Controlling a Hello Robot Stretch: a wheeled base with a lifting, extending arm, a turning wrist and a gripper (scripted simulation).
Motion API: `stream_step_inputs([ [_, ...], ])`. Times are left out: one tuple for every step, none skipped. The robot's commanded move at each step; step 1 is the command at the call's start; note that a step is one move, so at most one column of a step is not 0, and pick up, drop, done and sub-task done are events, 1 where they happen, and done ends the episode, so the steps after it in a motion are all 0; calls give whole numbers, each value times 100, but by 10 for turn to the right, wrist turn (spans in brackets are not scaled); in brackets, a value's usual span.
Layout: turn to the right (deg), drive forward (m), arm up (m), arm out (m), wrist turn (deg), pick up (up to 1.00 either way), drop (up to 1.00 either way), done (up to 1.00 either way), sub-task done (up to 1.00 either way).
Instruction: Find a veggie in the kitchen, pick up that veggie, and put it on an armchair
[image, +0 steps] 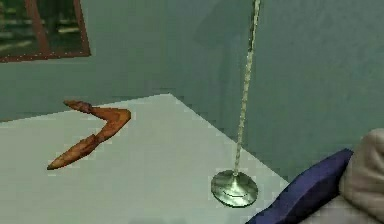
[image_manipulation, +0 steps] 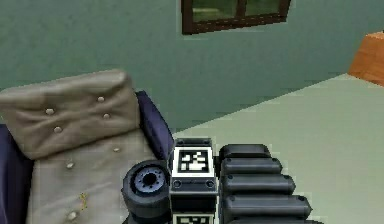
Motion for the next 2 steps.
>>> stream_step_inputs([
  [-450, 0, 0, 0, 0, 0, 0, 0, 0],
  [-150, 0, 0, 0, 0, 0, 0, 0, 0],
])
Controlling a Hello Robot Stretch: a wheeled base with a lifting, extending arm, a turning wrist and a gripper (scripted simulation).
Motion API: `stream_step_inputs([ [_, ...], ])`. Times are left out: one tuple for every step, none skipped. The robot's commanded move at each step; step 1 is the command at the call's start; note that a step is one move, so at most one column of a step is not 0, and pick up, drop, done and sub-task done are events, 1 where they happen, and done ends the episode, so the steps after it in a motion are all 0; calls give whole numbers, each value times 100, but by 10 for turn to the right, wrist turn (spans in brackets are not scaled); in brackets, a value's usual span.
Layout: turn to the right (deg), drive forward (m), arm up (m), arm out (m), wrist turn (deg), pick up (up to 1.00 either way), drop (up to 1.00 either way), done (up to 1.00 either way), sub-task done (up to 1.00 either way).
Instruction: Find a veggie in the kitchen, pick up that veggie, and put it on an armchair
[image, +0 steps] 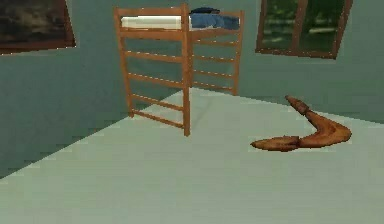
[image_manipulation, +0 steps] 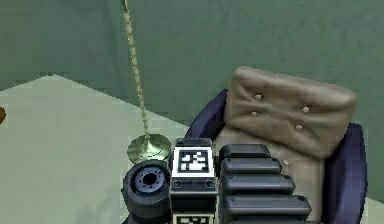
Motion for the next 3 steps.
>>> stream_step_inputs([
  [450, 0, 0, 0, 0, 0, 0, 0, 0],
  [120, 0, 0, 0, 0, 0, 0, 0, 0],
  [-450, 0, 0, 0, 0, 0, 0, 0, 0],
])
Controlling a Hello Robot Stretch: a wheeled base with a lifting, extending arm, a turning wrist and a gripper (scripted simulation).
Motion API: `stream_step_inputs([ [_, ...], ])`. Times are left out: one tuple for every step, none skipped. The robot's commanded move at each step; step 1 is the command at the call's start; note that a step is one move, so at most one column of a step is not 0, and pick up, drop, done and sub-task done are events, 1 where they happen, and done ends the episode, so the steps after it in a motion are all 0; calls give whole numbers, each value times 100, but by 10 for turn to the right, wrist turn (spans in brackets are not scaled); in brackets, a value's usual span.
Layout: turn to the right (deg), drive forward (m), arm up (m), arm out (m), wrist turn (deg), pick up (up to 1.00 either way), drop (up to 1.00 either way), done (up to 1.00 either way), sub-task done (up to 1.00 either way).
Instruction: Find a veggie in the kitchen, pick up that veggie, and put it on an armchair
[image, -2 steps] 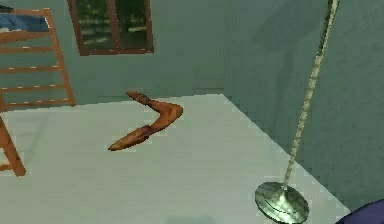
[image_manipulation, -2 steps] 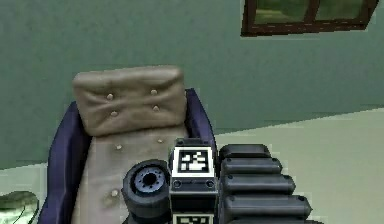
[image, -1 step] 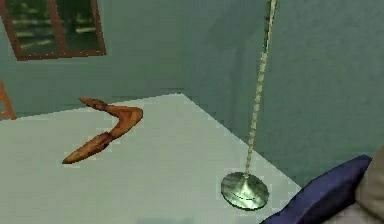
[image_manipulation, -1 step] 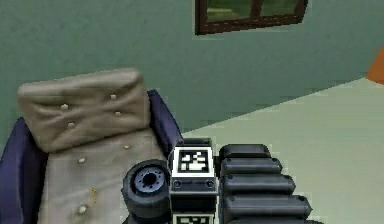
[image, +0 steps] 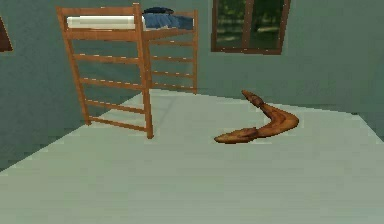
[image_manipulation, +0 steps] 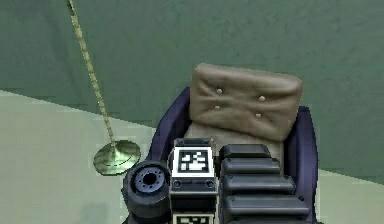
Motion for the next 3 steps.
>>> stream_step_inputs([
  [-30, 0, 0, 0, 0, 0, 0, 0, 0],
  [0, 0, 0, 48, 0, 0, 0, 0, 0],
  [0, 0, 0, 0, 450, 0, 0, 0, 0],
])
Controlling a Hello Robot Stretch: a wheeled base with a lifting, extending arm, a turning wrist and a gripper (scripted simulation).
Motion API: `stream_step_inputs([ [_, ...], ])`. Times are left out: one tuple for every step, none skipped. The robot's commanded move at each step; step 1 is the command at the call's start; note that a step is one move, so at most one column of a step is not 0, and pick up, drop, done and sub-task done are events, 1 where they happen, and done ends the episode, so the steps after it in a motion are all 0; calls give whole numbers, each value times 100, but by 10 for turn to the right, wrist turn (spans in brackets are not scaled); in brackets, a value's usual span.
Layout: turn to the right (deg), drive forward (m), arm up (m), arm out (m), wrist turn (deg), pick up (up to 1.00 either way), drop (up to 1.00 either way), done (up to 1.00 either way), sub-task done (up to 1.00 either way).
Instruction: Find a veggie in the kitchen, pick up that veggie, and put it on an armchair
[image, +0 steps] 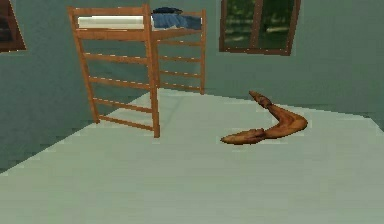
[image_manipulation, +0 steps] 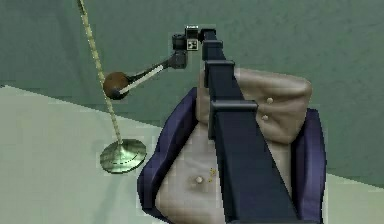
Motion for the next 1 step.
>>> stream_step_inputs([
  [0, 0, 0, 0, 450, 0, 0, 0, 0],
])
